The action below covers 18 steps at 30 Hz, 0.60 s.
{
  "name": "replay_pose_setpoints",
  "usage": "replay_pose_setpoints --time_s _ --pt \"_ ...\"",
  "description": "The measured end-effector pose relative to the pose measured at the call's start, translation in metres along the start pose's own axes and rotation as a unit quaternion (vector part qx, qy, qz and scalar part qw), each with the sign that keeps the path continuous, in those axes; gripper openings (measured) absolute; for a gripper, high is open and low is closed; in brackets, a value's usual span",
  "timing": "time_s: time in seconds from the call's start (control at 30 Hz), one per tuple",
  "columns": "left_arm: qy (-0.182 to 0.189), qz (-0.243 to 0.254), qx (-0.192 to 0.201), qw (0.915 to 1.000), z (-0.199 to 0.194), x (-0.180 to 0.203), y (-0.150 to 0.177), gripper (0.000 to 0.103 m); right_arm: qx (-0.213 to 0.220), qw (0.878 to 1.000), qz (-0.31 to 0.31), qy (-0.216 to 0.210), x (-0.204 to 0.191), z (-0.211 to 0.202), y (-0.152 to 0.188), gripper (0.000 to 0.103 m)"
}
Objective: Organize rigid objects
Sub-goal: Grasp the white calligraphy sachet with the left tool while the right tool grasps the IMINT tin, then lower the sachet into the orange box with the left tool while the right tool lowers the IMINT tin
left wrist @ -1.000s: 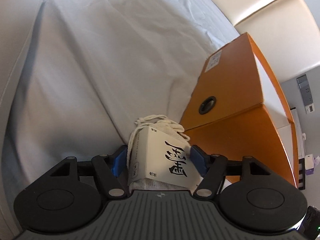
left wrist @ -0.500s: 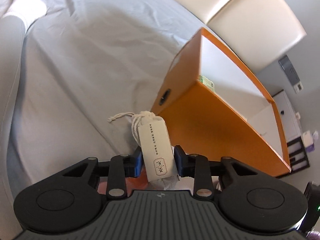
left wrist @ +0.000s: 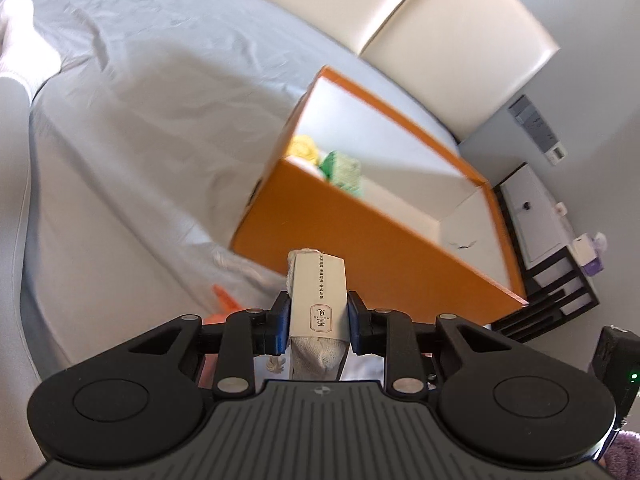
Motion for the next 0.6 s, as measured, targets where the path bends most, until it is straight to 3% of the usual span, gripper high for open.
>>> replay_pose_setpoints --time_s 0.37,0.6 --pt "0.051 0.021 0.049 0.9973 -0.037 0.038 -0.028 0.031 0.055 0.998 -0.031 -0.028 -0.012 -0.054 -0.025 0.062" --pt "0.08 0.025 0.059 0.9947 -0.033 0.063 -0.061 0.031 0.091 0.993 -0.061 -0.048 -0.015 -0.086 -0.053 0.062"
Point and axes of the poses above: each gripper's, at about its wrist camera, not at the fingertips, and z roughly the way its jaws point, x to its right, y to its underside, the point moved 3 cm from there along z, roughly the way its jaws point, and after that the axes turned 10 degrees about -y, right-handed, at the moved point
